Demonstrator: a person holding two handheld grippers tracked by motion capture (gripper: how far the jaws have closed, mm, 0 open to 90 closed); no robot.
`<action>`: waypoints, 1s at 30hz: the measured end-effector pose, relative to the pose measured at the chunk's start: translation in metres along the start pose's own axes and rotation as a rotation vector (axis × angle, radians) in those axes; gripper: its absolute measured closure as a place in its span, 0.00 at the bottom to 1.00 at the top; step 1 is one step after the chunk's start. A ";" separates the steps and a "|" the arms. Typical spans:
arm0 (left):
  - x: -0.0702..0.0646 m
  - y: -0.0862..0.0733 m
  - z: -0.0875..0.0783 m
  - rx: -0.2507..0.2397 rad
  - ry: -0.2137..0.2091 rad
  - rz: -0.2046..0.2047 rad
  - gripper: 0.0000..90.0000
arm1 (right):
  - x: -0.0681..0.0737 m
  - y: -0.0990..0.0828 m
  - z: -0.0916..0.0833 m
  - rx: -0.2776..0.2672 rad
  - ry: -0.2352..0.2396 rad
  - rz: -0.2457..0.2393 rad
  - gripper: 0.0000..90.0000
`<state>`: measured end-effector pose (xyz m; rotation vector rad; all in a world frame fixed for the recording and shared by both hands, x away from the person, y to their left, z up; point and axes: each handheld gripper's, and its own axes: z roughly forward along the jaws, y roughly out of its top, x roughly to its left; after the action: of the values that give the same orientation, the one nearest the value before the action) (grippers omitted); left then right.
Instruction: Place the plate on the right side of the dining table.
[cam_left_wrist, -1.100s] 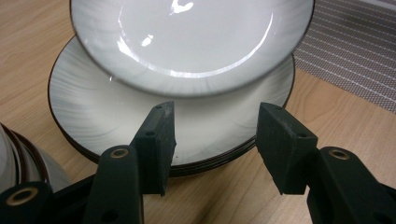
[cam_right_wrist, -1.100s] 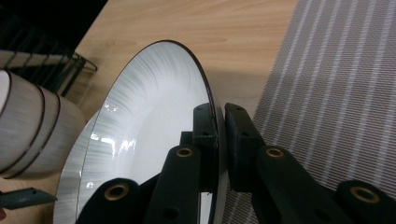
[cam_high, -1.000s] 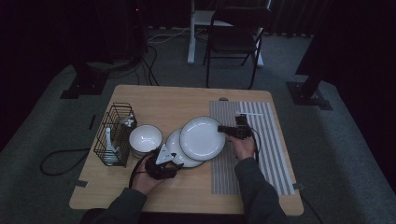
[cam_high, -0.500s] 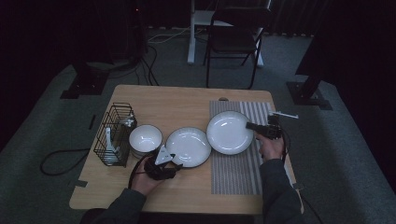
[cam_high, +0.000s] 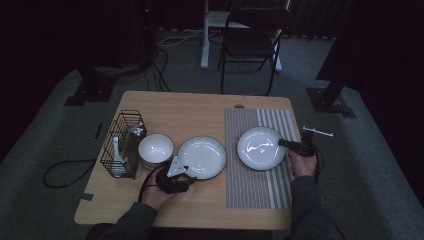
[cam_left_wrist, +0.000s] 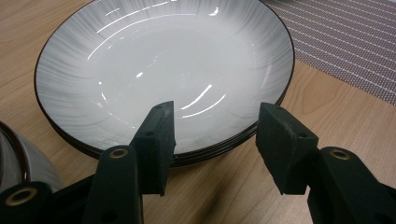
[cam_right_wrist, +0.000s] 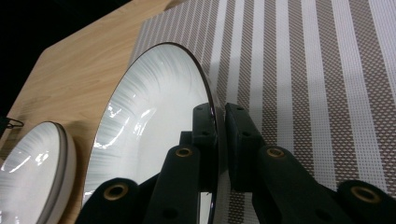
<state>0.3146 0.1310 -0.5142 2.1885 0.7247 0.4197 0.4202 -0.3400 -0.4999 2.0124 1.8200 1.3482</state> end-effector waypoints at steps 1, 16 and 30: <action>0.000 0.000 0.000 0.000 0.000 0.000 0.53 | -0.001 0.000 0.001 0.001 0.001 0.000 0.93; 0.000 -0.001 0.001 0.004 0.000 -0.001 0.53 | -0.016 -0.004 0.006 0.006 -0.011 0.017 0.94; 0.000 -0.001 0.001 0.003 0.001 0.002 0.53 | -0.026 -0.010 0.010 0.037 -0.036 0.024 0.94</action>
<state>0.3151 0.1311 -0.5159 2.1923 0.7240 0.4208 0.4219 -0.3548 -0.5255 2.0689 1.8241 1.2854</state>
